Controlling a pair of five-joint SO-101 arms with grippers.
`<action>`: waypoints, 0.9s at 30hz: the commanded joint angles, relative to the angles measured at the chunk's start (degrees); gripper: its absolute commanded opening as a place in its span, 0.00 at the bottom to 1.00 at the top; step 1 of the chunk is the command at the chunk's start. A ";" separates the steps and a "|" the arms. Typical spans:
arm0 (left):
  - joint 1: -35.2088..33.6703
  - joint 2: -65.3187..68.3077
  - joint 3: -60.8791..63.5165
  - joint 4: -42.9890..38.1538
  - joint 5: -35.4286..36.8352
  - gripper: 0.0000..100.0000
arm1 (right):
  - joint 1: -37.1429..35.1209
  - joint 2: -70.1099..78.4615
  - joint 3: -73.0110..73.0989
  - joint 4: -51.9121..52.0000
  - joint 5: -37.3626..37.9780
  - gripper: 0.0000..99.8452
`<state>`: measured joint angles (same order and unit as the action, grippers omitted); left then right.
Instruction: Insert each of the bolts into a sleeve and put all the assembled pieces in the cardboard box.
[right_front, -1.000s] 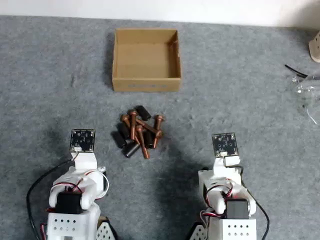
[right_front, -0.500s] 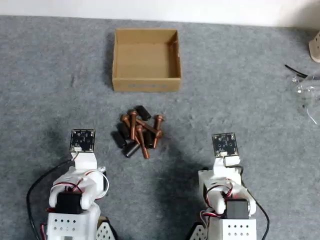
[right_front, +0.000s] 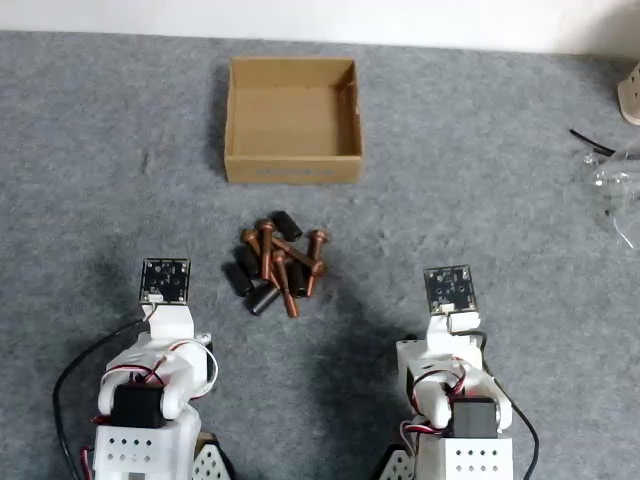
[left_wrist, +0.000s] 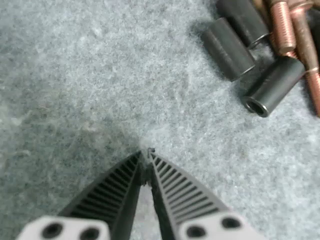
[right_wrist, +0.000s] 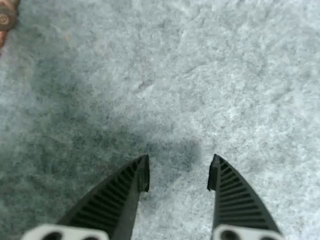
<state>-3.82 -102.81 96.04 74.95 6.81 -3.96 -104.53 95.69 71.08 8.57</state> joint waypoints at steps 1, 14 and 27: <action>-0.22 -0.31 1.19 0.26 0.00 0.01 | 0.40 -0.48 9.10 0.22 0.00 0.18; -10.77 -0.40 0.92 -10.55 -0.26 0.01 | 5.14 -0.66 9.10 0.22 0.18 0.18; -21.32 -0.40 -11.03 -8.18 -18.11 0.01 | 16.66 -0.75 9.10 -8.13 -0.09 0.18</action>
<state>-23.08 -102.90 90.86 65.36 -4.35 13.19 -104.53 95.69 65.98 8.57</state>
